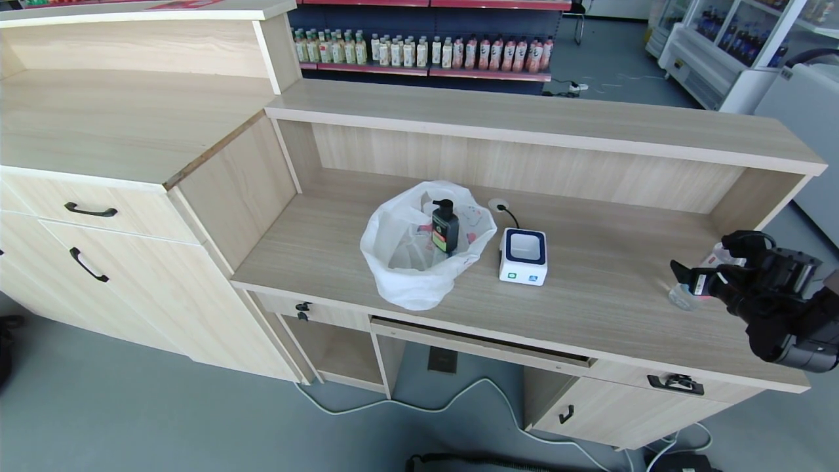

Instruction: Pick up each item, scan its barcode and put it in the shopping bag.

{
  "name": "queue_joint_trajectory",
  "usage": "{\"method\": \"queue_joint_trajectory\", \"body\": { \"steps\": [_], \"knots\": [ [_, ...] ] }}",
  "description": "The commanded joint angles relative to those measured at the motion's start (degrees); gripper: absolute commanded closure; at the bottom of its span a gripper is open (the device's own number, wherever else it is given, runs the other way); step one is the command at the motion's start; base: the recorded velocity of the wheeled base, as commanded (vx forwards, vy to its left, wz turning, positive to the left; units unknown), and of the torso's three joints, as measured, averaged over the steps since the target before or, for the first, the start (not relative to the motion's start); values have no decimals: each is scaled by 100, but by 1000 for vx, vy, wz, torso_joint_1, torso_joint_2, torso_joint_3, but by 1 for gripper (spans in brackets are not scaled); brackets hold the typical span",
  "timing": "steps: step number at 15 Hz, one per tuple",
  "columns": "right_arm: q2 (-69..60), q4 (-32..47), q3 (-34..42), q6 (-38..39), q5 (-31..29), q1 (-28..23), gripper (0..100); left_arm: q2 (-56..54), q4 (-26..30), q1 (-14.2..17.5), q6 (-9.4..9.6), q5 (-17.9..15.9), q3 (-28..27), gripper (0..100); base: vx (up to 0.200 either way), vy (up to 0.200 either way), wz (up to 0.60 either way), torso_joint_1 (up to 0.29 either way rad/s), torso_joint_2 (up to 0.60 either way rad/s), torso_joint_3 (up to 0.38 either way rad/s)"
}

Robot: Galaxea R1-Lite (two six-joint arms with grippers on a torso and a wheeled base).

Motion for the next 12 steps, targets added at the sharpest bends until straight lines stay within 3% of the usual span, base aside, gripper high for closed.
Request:
{"method": "queue_joint_trajectory", "body": {
  "steps": [1, 8, 9, 12],
  "knots": [
    [208, -4, -174, -2, 2, 42, 0, -2, -3, 0, -1, 0, 1, 0, 0, 0, 0, 0, 0, 0],
    [498, -83, -482, -20, 11, 148, 0, -2, -3, 0, -1, 0, 1, 0, 0, 0, 0, 0, 0, 0],
    [498, -83, -482, -20, 11, 148, 100, -2, -3, 0, -1, 0, 1, 0, 0, 0, 0, 0, 0, 0],
    [481, -39, -613, -2, 19, 148, 100, -2, -3, 0, -1, 0, 1, 0, 0, 0, 0, 0, 0, 0]
  ]
}}
